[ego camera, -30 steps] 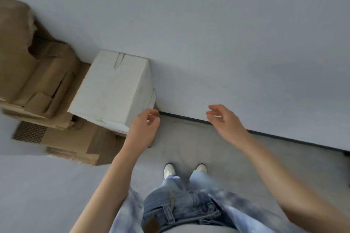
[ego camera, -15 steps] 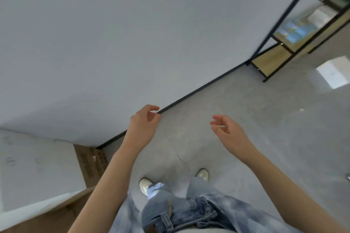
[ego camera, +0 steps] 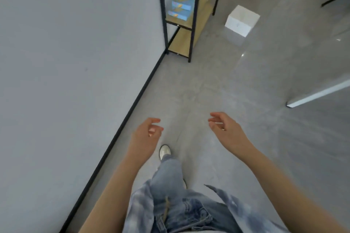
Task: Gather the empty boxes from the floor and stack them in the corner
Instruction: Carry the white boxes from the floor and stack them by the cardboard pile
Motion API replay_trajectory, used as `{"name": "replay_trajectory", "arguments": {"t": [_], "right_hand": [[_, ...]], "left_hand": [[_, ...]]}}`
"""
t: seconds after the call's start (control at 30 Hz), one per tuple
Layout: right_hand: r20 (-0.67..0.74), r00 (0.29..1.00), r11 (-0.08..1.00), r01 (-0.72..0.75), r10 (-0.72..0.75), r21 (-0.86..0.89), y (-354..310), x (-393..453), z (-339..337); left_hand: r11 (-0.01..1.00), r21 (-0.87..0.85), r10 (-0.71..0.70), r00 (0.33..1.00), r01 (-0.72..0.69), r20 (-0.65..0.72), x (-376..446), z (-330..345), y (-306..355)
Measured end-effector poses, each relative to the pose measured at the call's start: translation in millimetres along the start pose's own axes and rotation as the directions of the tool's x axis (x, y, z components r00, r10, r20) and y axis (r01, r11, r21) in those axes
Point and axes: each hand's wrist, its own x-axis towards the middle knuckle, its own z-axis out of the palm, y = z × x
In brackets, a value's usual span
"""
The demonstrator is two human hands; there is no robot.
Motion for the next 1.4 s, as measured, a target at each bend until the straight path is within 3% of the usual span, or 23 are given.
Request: {"name": "replay_trajectory", "arguments": {"t": [0.3,0.6,0.77,1.0,1.4], "right_hand": [[-0.205,0.964,0.984,-0.153,0.170,0.095,-4.4,153.2,-121.8],[-0.347,0.905,0.963,-0.190,0.247,0.190,-34.1,329.1,-267.4],[-0.336,0.904,0.959,-0.206,0.262,0.195,-30.6,421.9,-347.8],[-0.277,0.931,0.970,-0.210,0.237,0.124,-29.7,571.6,-484.7],[-0.246,0.920,0.952,-0.282,0.305,0.122,-30.1,841.6,-646.4]], "left_hand": [[0.989,0.111,0.077,0.986,-0.094,0.151,203.2,45.8,134.1],[0.954,0.150,0.208,0.933,-0.260,0.293,421.8,119.0,325.6],[0.957,0.111,0.218,0.920,-0.266,0.325,510.4,183.1,397.9],[0.985,0.035,0.151,0.936,-0.170,0.319,620.2,272.9,503.6],[0.983,0.140,0.066,0.938,-0.120,0.339,880.5,378.3,641.2]]}}
